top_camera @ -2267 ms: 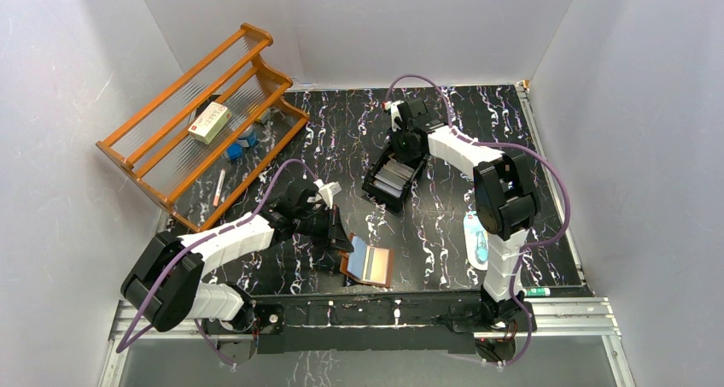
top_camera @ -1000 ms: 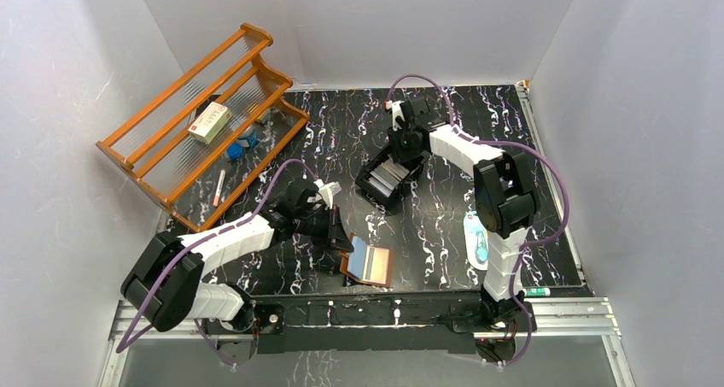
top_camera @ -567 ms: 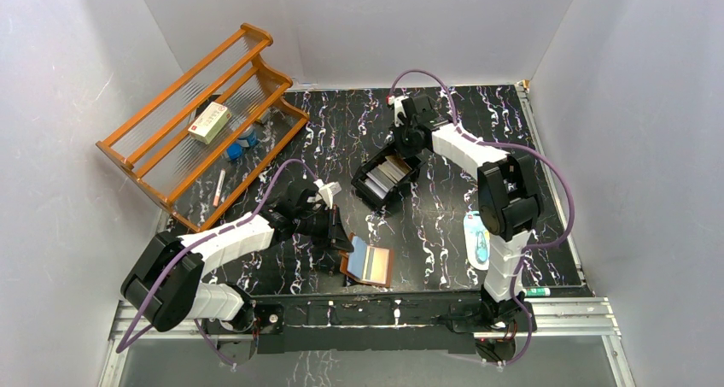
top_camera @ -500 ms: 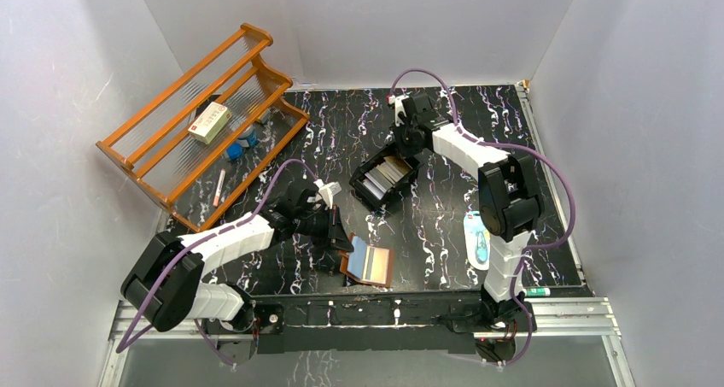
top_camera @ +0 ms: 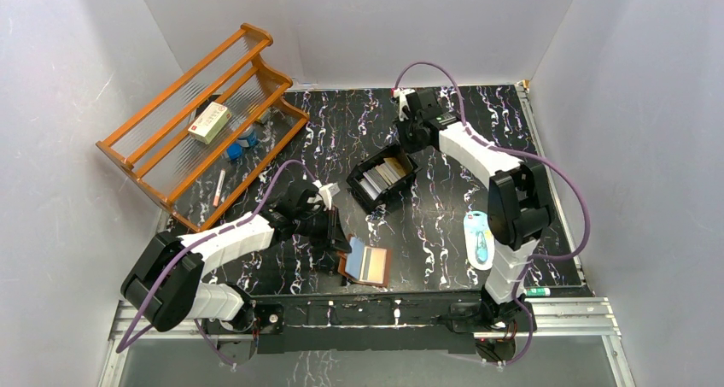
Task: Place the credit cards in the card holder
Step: Pick up the credit card from the storage box.
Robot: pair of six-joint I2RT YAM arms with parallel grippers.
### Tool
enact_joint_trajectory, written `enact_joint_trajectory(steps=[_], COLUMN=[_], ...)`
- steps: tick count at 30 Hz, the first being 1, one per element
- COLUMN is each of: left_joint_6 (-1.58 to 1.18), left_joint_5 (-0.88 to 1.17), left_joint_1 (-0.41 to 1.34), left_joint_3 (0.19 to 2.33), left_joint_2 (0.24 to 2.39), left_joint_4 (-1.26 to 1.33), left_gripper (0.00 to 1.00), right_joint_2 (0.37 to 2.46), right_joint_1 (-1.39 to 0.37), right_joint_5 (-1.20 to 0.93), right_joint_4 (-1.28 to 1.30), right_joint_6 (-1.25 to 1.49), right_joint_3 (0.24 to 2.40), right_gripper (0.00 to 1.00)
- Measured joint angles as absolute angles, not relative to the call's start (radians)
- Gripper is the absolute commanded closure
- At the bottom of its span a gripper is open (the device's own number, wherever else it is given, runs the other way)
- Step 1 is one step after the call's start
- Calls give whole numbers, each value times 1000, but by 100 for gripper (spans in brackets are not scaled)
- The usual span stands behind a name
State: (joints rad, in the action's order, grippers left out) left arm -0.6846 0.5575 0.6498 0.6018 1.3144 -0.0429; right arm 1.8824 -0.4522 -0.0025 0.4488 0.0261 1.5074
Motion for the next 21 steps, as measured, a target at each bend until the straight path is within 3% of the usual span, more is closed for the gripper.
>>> enact_joint_trajectory(steps=[2, 6, 14, 21], left_joint_6=[-680, -672, -675, -776], left_joint_5=[543, 514, 501, 532], left_joint_1=[650, 650, 650, 650], left_joint_3=[604, 615, 627, 626], left_joint_2=[1315, 1315, 1312, 1300], left_joint_4=[-64, -109, -115, 13], left_gripper=[87, 100, 100, 100], right_joint_2=[1858, 1814, 1704, 1431], right_joint_1=[-452, -453, -469, -495], right_joint_5=[-3, -6, -30, -86], right_joint_4=[450, 451, 480, 454], right_joint_6=[33, 59, 202, 395], right_joint_3=[1507, 1507, 1499, 1309], right_gripper=[100, 100, 100, 100])
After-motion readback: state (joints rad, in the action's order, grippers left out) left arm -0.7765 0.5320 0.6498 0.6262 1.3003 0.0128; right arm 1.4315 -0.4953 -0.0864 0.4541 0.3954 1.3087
